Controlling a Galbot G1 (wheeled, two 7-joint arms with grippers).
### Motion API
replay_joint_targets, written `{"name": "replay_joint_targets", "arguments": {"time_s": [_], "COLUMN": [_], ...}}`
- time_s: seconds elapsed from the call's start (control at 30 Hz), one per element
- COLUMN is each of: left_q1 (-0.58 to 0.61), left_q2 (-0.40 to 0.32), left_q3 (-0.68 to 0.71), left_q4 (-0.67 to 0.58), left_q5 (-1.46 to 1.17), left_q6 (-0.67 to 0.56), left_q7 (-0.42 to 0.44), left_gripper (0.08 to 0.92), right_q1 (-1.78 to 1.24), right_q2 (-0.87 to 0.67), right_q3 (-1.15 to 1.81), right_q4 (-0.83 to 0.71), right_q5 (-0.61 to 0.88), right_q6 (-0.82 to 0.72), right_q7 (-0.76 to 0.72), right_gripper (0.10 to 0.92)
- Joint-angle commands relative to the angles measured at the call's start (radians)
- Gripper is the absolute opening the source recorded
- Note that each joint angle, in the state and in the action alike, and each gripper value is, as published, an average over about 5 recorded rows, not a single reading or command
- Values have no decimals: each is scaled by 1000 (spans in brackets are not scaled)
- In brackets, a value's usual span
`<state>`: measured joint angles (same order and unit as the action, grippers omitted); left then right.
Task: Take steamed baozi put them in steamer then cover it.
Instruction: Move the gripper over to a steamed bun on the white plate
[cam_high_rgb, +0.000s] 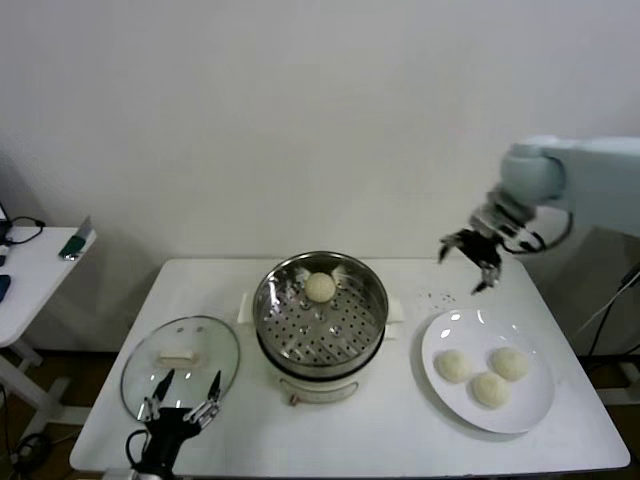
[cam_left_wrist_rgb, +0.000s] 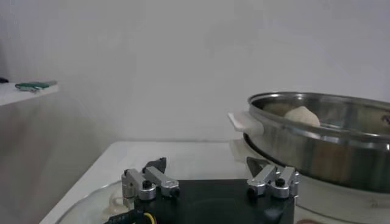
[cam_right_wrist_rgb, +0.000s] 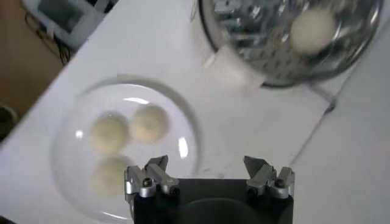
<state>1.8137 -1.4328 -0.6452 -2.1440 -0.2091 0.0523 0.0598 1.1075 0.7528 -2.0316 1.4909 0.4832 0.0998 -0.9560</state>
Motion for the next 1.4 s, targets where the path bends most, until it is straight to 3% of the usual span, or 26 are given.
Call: {"name": "replay_joint_targets", "arguments": {"time_s": [0.03,0.47,1.17,1.4], "left_q1": [-4,6,10,8], "left_q2": [-4,-12,-16,-17], "left_q3": [-1,1,1,0], "left_q4": [5,11,17,17], "left_q5": [-2,15,25,27], "left_q6": [-4,-15,-22,-24], "left_q7": [0,-1,-2,-2], "left_gripper": [823,823,823,823], "right_q1": [-102,-644,-820,-802], "right_q2": [-272,-228,-143,-137], "right_q3": [-97,404,566,567], "right_q4": [200,55,-76,-85], "right_q5": [72,-33,-97,-84], "right_q6": [-358,-452,-483,-478], "right_q7": [103,212,247,230], "right_gripper": [823,823,821,702]}}
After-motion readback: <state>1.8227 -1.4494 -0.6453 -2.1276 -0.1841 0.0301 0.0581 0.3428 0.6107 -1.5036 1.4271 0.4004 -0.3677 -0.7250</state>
